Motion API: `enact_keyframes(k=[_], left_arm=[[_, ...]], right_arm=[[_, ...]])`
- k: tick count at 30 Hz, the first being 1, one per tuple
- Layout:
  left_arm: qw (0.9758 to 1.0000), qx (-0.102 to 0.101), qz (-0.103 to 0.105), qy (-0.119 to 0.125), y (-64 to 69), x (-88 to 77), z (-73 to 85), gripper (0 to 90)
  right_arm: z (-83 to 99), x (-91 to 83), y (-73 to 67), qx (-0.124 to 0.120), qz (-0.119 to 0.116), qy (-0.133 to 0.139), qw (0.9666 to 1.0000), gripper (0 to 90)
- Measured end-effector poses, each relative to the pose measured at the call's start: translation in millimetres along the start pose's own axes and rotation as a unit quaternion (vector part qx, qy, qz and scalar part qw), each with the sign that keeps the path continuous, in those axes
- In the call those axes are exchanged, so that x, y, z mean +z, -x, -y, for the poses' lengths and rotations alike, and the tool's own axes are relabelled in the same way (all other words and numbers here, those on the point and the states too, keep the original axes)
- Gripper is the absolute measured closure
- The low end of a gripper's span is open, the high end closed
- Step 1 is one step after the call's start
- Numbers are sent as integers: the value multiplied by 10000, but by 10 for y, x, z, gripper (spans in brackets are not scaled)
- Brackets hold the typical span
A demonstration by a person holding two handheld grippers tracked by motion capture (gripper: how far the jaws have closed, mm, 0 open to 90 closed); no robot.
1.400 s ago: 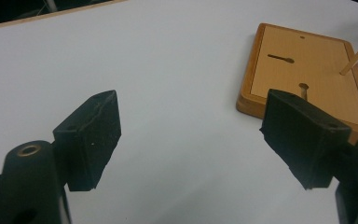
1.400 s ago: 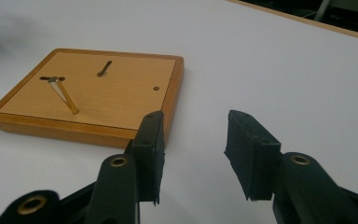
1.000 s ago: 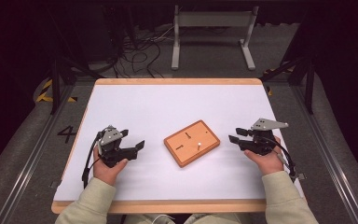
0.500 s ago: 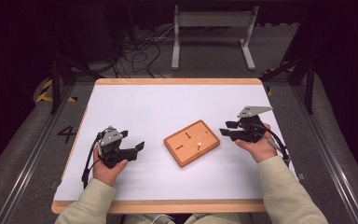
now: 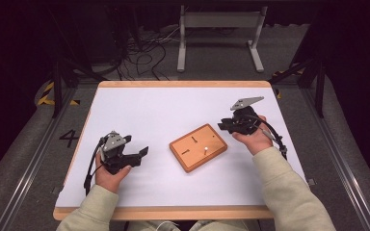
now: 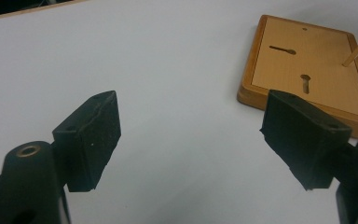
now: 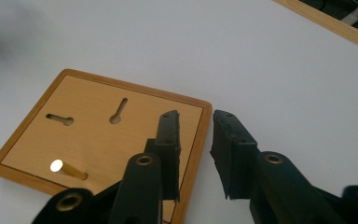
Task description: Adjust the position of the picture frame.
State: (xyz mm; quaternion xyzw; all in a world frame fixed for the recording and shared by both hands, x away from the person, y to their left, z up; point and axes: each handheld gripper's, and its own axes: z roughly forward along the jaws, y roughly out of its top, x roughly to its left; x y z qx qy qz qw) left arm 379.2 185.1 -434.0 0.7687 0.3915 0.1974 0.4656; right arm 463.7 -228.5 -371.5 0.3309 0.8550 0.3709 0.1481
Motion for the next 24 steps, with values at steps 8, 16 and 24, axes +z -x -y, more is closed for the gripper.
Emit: enact_keyframes(k=[8,16,24], left_arm=[[10000,12,-55,-36,3,-24,30,199],[9999,-20,-128,-65,-9,-94,84,199],[9997,-66,-202,-91,-26,-164,141,198]], right_arm=[[-158,190,21,-86,-291,-267,9992,900],[-321,370,76,-85,-256,-430,9987,900],[-442,653,104,-163,-156,-722,9971,900]])
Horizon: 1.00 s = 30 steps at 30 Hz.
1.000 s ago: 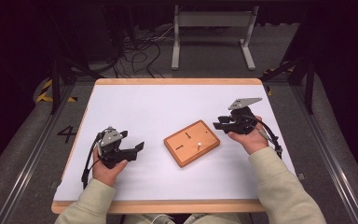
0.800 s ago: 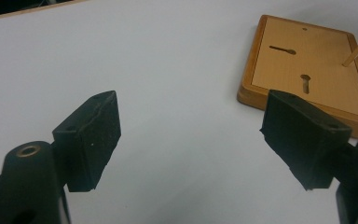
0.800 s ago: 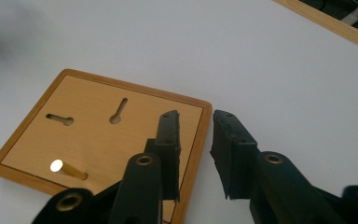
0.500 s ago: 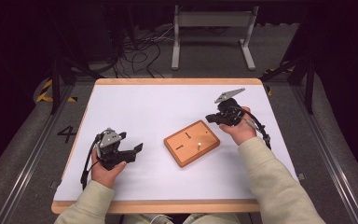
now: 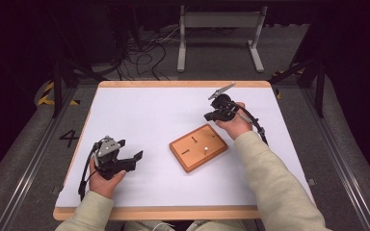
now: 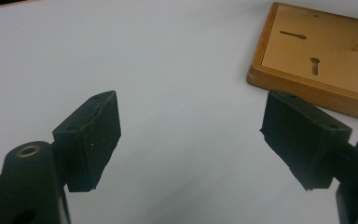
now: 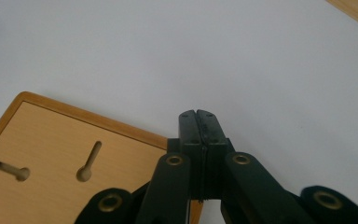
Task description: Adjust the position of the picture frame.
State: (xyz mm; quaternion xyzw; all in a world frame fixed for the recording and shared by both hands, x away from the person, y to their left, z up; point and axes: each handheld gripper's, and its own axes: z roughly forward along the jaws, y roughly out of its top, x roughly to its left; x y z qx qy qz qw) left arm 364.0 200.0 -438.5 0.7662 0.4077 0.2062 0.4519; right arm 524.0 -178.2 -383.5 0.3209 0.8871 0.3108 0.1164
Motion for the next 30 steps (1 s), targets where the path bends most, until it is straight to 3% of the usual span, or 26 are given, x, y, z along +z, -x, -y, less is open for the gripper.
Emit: enact_keyframes(k=[12,20,30], left_arm=[[10000,5,-43,-77,-11,-35,50,198],[9999,30,11,-155,3,-6,53,198],[9997,47,81,-208,1,23,50,197]], right_arm=[[-60,433,49,137,113,-548,9983,900],[-29,527,76,165,118,-792,9967,900],[-61,480,61,175,153,-962,9951,900]])
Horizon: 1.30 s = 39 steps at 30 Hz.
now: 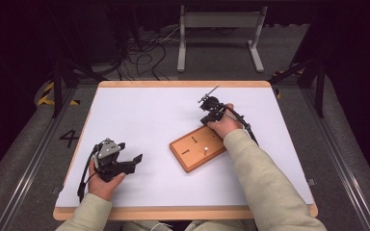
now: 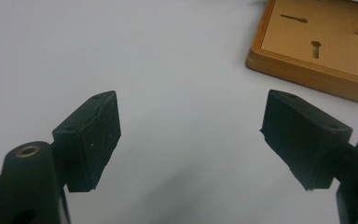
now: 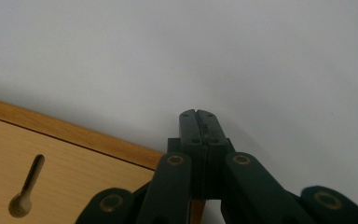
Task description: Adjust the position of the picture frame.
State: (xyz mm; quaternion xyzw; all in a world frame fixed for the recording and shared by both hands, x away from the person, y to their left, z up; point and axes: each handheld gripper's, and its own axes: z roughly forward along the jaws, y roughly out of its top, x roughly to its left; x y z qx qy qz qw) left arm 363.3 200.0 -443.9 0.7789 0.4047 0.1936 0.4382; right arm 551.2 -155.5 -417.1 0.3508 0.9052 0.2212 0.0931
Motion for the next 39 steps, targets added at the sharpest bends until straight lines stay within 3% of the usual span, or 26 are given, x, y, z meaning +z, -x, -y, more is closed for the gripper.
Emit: enact_keyframes(k=[12,30,35,39], left_arm=[[10000,44,39,-36,23,29,-15,196],[9998,132,168,-55,63,116,-79,196],[9996,153,233,-48,82,152,-105,196],[9994,172,284,4,82,165,-137,196]], right_arm=[[178,-137,-40,-7,-164,-459,9988,900],[574,-341,-240,51,-396,-517,9979,900],[637,-363,-255,137,-401,-296,9987,900],[696,-474,-282,109,-243,330,9991,900]])
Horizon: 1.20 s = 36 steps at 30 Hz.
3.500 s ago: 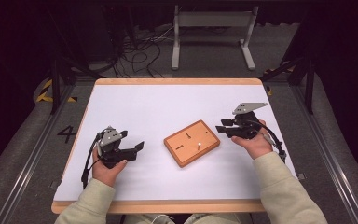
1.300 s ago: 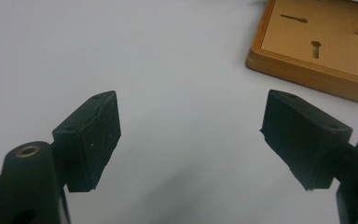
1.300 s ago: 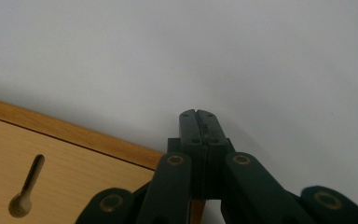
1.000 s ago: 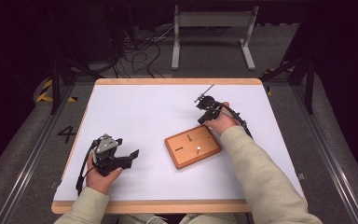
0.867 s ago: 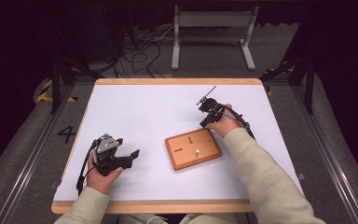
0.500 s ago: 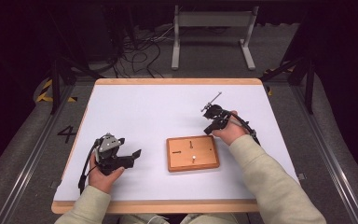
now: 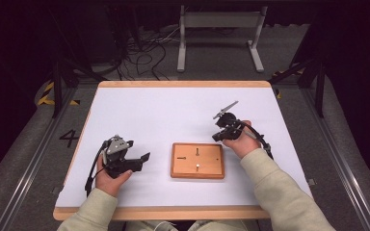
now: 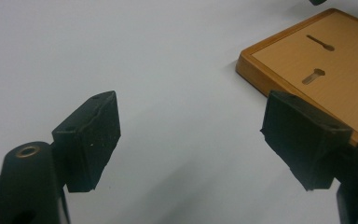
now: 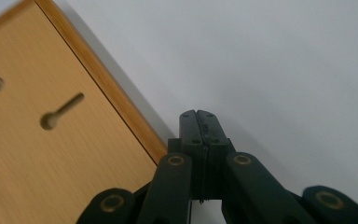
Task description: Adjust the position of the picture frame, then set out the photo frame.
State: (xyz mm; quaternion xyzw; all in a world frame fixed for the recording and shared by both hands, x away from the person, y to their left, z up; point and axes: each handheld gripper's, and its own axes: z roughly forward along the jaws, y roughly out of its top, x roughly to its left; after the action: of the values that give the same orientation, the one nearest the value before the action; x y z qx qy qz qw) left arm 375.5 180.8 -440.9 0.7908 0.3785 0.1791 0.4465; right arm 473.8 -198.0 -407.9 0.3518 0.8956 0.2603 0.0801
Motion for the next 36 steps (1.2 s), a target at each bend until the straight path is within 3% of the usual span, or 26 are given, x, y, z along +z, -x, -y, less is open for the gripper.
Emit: enact_keyframes(k=[4,10,19,22,36], left_arm=[[10000,34,50,60,20,12,-50,196],[9996,166,161,129,78,16,-143,196],[9987,353,337,173,197,38,-227,195],[9985,335,414,136,230,35,-237,196],[9936,517,991,141,486,112,-389,204]], right_arm=[[74,-186,-19,-119,97,551,9984,843],[244,-440,-53,-191,214,1117,9933,763],[579,-670,-40,189,206,1761,9840,705],[643,-707,-27,296,184,1877,9816,688],[851,-811,43,527,278,1909,9798,587]])
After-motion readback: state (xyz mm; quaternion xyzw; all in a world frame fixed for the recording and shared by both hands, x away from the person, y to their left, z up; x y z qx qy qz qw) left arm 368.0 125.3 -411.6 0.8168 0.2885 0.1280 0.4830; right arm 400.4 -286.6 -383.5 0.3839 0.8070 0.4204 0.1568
